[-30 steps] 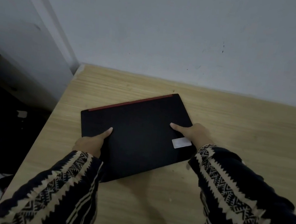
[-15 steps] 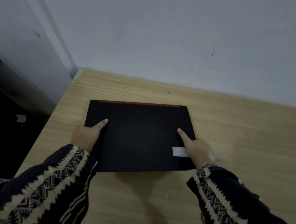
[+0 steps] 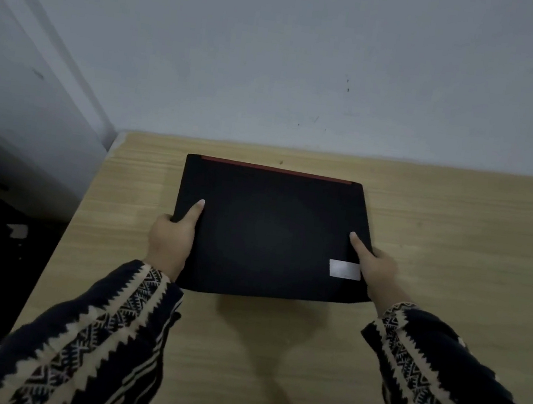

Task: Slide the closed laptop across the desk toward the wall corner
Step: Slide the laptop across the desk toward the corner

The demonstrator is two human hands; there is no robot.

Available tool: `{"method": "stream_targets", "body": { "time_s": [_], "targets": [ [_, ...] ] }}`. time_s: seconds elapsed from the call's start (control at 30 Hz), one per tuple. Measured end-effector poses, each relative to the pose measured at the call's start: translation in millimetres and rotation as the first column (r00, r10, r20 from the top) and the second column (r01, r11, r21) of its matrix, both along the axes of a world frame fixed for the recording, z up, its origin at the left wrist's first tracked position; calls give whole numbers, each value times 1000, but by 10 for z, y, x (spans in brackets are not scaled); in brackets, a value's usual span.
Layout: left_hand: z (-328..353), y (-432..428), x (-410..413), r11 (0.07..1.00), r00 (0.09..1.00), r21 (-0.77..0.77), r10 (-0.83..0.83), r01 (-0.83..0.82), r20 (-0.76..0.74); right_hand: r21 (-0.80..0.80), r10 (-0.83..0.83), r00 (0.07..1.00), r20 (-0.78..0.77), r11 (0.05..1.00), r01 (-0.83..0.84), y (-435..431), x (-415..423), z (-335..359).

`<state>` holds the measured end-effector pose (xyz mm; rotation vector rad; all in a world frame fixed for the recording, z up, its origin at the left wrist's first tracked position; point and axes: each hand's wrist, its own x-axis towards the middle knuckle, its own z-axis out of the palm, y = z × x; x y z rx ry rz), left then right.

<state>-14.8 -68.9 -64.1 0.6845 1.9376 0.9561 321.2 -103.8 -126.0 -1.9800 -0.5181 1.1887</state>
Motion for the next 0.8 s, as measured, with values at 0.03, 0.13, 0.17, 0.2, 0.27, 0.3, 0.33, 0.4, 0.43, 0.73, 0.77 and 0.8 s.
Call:
{"method": "stream_targets", "body": {
  "time_s": [0.03, 0.13, 0.17, 0.2, 0.27, 0.3, 0.33, 0.4, 0.43, 0.73, 0.77, 0.8],
  "targets": [
    [25, -12, 33, 1000, 1000, -1, 28, -28, -13, 2, 24, 999, -32, 1000, -24, -30, 54, -3],
    [106, -13, 81, 998, 996, -8, 70, -70, -56, 20, 111, 985, -131, 994, -109, -159, 138, 52],
    [122, -19, 83, 998, 996, -13, 63, -64, -62, 39, 135, 980, -145, 991, -131, -192, 140, 76],
    [133, -32, 89, 998, 996, -14, 60, -60, -59, 53, 144, 981, -131, 989, -138, -208, 134, 92],
    [119, -79, 104, 997, 996, -34, 68, -70, -52, 81, 109, 994, -13, 991, -107, -210, 104, 129],
    [131, -107, 137, 995, 996, -51, 79, -81, -32, 108, 76, 996, 43, 991, -81, -195, 110, 159],
    [112, -131, 142, 994, 996, -63, 88, -88, -11, 131, 58, 995, 81, 989, -68, -183, 116, 208],
    [96, -165, 168, 991, 992, -89, 104, -97, 71, 133, 71, 988, 138, 987, -90, -158, 153, 325],
    [79, -168, 178, 991, 986, -102, 104, -91, 130, 130, 80, 983, 163, 986, -102, -152, 182, 371],
    [297, -13, 408, 996, 963, -30, 92, -87, 254, 177, -58, 963, 261, 984, 11, -188, 433, 474],
    [335, 5, 456, 997, 963, -18, 81, -79, 257, 187, -80, 964, 255, 982, 32, -209, 474, 467],
    [379, 13, 515, 997, 963, -4, 73, -74, 258, 198, -100, 963, 249, 979, 51, -236, 517, 470]
  ]
}}
